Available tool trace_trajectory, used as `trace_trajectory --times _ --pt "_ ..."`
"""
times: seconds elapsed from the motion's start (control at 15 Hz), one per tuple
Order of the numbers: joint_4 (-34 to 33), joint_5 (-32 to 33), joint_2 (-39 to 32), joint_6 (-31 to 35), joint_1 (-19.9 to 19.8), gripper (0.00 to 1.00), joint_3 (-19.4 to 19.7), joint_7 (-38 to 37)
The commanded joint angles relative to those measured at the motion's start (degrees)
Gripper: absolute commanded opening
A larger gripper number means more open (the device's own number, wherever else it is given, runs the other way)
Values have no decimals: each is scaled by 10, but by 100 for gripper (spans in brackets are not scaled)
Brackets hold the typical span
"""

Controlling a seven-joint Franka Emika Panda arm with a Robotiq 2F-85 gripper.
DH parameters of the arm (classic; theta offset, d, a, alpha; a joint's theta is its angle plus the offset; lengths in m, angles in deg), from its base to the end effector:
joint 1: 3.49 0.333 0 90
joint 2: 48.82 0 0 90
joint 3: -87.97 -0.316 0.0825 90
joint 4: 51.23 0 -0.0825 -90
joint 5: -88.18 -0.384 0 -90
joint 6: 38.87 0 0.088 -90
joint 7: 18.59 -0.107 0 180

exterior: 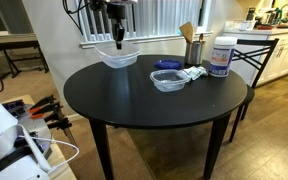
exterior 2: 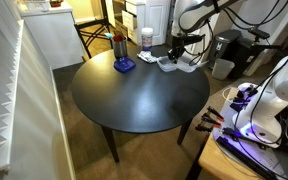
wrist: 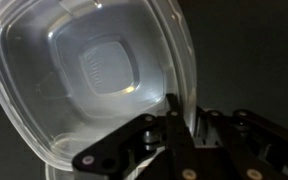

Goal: Put the bowl closest to you in the bowl furthest to you

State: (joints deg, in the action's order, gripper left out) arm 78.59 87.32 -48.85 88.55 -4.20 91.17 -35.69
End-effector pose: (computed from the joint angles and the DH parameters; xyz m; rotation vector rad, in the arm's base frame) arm 0.5126 -0.0346 0.3556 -3.0789 0.5859 0.0681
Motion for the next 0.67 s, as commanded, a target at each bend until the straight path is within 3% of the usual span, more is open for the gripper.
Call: trace_trajectory --times 0.0,0.6 --pt "-31 -2 -4 -8 -28 1 18 21" --pt "-178 -32 -114 -1 -64 1 50 15"
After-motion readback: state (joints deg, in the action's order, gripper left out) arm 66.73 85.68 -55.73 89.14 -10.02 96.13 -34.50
